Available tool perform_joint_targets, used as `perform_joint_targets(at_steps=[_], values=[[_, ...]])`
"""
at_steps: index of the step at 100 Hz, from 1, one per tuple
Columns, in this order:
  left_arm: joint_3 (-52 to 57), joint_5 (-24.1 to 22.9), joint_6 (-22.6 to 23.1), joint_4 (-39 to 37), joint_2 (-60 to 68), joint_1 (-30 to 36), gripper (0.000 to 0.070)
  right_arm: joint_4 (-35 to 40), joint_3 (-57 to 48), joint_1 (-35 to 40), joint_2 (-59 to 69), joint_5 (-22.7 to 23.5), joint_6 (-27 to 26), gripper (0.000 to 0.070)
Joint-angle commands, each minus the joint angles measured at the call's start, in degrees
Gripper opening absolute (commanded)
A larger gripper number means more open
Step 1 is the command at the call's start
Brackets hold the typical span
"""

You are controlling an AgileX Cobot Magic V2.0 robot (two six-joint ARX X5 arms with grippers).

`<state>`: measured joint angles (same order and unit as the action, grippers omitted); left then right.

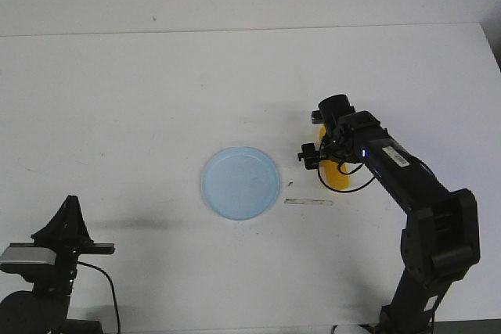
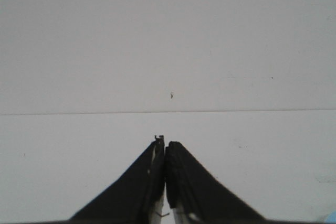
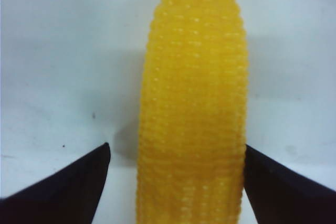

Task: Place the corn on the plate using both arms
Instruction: 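Carry the yellow corn with the right gripper over the blue plate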

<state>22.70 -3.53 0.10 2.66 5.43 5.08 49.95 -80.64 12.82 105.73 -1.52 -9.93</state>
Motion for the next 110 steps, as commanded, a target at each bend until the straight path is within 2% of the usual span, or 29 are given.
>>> perform_joint_targets(at_steps=[1, 9, 14, 48, 59, 76, 83, 91, 110], values=[[0.4, -0.2, 0.5, -0.6, -0.2, 0.0, 0.0001, -0.2, -1.0, 0.3, 1.4, 0.0, -0.5, 0.0469], [0.4, -0.2, 0.5, -0.6, -0.2, 0.0, 0.0001, -0.6, -1.0, 0.3, 1.4, 0.0, -0.6, 0.0331], [0.4, -0.2, 0.5, -0.6, -0.2, 0.0, 0.0001, -0.6, -1.0, 0.3, 1.4, 0.0, -0.6, 0.0293], [0.4, -0.2, 0.5, -0.6, -0.2, 0.0, 0.0001, -0.3, -2.1, 0.4, -1.6, 1.0, -0.8, 0.0290], [0.4, -0.2, 0.5, -0.6, -0.2, 0.0, 0.0001, -0.6, -2.7, 2.1, -3.5, 7.3, -0.8, 0.0290], [0.4, -0.2, 0.5, -0.6, -0.2, 0.0, 0.0001, -2.4, -2.7, 6.3, -3.9, 24.5, -0.9, 0.0290], [0.4, -0.2, 0.5, -0.6, -0.2, 0.0, 0.0001, -4.7, -2.7, 8.4, -3.5, 29.4, -1.3, 0.0290], [0.4, -0.2, 0.5, -0.6, -0.2, 0.0, 0.0001, -7.6, -2.6, 11.4, -2.9, 31.5, -2.6, 0.0290], [0.4, -0.2, 0.5, -0.6, -0.2, 0.0, 0.0001, -9.7, -2.6, 16.7, -1.0, 31.1, -4.2, 0.0291]])
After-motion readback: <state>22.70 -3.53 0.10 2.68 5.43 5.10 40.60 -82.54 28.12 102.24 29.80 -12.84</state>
